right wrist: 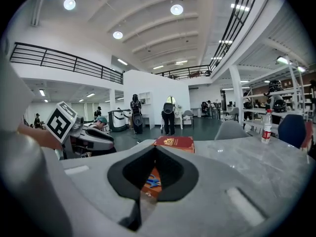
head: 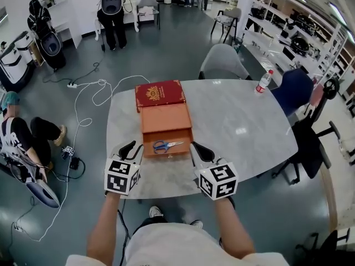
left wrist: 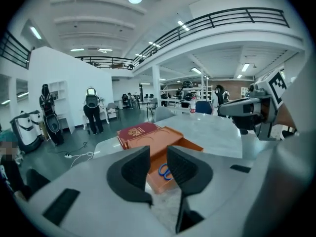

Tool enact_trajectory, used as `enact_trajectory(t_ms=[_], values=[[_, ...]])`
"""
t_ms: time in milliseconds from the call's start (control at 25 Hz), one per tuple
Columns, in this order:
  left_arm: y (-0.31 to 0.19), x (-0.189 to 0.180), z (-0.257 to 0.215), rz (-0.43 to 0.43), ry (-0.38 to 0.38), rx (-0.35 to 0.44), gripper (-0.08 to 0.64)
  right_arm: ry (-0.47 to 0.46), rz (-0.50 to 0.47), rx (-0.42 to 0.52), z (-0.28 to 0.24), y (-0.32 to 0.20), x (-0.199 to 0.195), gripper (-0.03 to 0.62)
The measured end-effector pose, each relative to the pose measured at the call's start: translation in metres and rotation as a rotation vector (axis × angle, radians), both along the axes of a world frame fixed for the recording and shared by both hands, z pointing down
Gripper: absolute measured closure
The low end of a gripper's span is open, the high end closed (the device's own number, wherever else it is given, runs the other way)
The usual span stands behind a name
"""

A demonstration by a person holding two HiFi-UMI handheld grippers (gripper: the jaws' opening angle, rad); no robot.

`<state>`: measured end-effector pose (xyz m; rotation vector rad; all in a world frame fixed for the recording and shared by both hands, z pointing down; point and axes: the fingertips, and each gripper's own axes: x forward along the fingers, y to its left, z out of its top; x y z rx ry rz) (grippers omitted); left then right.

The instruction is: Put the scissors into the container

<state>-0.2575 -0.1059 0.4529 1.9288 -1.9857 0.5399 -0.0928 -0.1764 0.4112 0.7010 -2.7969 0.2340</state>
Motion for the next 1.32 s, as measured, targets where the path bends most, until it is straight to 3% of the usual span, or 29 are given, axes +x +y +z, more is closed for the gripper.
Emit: enact_trajectory(t_ms=[480,1320], values=[[0.041,0.003,-0.013,-0.192,0.062,0.106,0.515,-0.01,-0.057,0.024,-0.01,0.007,0.01,0.588],[0.043,0.026,-0.017,-0.219,0.032,0.101,0.517,-0.022,-0.074,0.015,-0.01,0.003,0.03,0.588]])
